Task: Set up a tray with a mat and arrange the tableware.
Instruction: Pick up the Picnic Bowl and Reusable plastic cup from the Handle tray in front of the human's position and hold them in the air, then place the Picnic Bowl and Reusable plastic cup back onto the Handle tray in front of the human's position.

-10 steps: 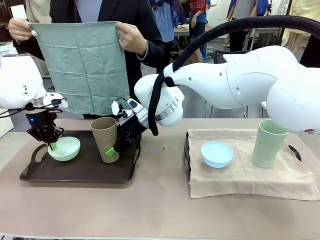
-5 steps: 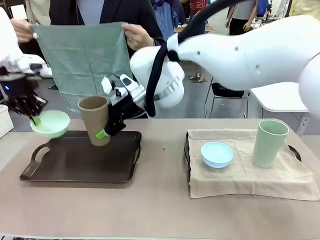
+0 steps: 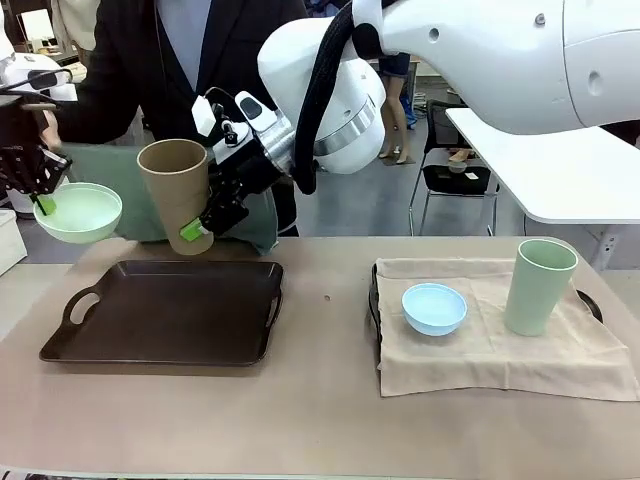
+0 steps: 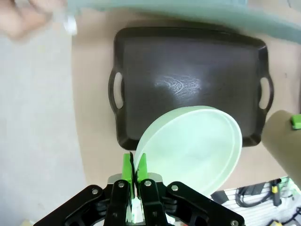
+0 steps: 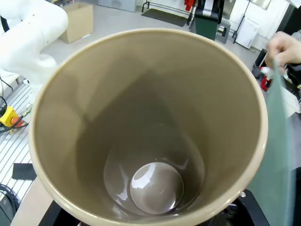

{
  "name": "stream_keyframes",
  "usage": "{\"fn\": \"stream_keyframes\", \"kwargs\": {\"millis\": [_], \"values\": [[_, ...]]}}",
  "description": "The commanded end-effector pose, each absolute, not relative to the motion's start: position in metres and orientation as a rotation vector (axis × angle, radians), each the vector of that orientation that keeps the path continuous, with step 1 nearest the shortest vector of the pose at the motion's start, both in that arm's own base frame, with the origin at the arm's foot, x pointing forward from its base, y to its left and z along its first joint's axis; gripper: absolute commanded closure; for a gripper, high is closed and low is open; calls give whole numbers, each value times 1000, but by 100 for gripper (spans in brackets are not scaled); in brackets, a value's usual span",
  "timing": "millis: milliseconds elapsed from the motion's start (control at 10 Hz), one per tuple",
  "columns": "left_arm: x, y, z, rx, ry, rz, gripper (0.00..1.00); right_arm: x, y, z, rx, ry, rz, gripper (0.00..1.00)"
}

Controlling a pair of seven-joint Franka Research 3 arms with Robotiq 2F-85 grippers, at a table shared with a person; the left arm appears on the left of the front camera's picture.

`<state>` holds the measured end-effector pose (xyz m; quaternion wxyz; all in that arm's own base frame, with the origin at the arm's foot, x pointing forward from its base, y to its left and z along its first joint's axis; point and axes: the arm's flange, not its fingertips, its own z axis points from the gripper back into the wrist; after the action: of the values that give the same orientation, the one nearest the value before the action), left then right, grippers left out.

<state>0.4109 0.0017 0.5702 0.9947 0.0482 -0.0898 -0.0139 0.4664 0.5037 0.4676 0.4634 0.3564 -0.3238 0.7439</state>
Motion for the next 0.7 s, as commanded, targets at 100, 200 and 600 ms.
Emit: {"fn": "stream_keyframes", "kwargs": {"millis": [100, 200, 600], "values": [[409, 2, 568, 92, -185, -46, 100, 469, 509, 461, 888, -789, 1839, 100], [409, 2, 568, 92, -185, -46, 100, 469, 509, 461, 888, -789, 1839, 100], [409, 2, 568, 92, -185, -46, 100, 469, 509, 461, 888, -789, 1839, 100]]}}
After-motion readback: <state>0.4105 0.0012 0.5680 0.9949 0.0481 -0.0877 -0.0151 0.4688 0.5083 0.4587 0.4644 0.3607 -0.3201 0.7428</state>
